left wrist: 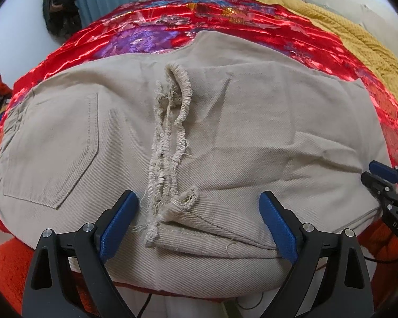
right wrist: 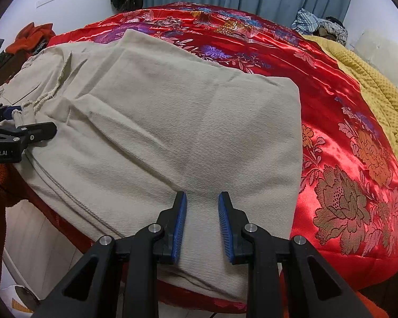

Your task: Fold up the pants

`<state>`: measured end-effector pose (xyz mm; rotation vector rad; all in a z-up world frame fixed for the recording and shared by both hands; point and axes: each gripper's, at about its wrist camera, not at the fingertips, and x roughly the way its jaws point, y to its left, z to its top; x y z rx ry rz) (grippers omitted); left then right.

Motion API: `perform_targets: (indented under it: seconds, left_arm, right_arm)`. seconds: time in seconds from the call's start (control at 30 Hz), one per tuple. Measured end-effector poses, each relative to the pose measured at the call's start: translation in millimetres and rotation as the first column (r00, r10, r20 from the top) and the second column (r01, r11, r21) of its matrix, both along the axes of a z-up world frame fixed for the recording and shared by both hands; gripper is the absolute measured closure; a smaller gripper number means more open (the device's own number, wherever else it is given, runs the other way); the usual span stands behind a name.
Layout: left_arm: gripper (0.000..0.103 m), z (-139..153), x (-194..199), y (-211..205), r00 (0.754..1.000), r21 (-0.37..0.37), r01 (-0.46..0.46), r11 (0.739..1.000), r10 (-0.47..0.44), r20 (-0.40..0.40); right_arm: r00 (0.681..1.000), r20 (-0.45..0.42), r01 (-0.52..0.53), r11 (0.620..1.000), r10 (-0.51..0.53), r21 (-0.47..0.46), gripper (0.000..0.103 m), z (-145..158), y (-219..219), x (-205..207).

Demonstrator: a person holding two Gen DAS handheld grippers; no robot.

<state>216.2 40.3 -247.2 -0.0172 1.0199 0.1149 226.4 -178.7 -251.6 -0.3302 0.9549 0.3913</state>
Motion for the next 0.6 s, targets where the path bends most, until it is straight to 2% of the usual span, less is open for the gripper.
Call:
perform_targets:
  seconds: [0.6]
  left_arm:
    - [0.009,-1.5,-1.0,-1.6,1.000,0.012,0.006,1.000,-0.006,0.004]
  right_arm:
    - [1.000,0.009,-0.001,1.000,0.001,-0.017,0.077,-1.2,3.0,-2.1]
